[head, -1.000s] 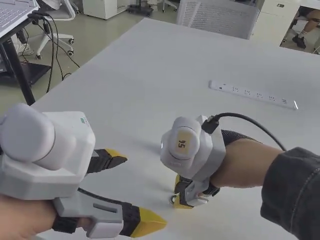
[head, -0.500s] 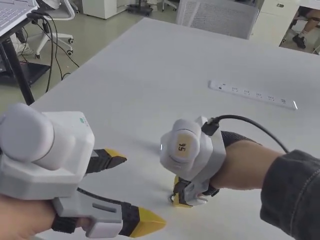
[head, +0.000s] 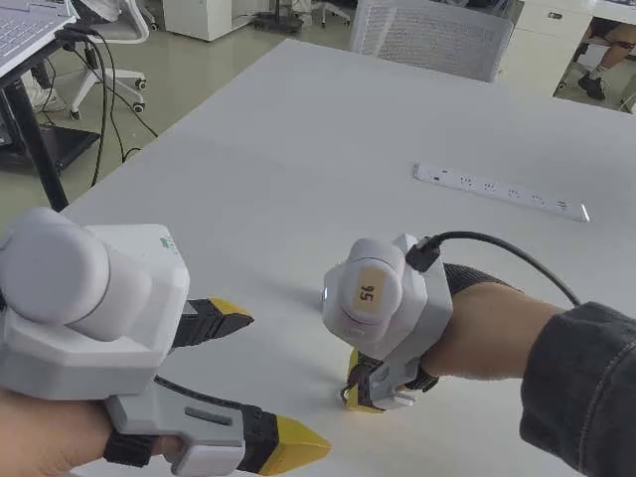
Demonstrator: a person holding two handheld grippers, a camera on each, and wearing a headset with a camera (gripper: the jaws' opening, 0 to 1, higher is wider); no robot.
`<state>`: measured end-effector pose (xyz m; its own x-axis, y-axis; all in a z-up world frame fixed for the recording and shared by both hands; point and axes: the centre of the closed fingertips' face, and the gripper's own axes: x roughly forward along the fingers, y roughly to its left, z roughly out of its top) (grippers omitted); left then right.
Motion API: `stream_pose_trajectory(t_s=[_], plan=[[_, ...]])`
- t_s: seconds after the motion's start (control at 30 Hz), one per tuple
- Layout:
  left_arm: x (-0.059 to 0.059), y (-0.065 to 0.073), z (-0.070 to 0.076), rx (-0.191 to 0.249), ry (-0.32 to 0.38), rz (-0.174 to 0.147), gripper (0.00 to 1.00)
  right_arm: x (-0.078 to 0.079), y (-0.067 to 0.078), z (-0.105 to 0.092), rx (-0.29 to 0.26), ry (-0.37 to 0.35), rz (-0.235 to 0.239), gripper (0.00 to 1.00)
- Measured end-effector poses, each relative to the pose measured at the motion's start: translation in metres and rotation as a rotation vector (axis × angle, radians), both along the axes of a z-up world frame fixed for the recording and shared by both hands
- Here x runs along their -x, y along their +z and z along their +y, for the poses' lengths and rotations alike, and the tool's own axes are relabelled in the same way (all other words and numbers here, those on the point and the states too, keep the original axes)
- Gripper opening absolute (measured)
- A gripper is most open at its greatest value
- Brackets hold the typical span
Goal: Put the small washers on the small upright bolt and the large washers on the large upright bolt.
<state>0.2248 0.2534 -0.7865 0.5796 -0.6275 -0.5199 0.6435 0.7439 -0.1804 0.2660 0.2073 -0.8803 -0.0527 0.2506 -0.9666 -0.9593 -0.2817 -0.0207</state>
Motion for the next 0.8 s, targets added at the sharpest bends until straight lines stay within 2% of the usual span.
stream_pose_trajectory(t_s=[0.37,0.8], plan=[[-0.001,0.000,-0.002,0.001,-0.008,0.000,0.80,-0.009,0.004,-0.021,0.015,-0.048,-0.001,0.14],[-0.002,0.000,-0.004,-0.002,-0.021,0.000,0.80,-0.014,0.013,-0.045,0.004,-0.117,-0.003,0.14]])
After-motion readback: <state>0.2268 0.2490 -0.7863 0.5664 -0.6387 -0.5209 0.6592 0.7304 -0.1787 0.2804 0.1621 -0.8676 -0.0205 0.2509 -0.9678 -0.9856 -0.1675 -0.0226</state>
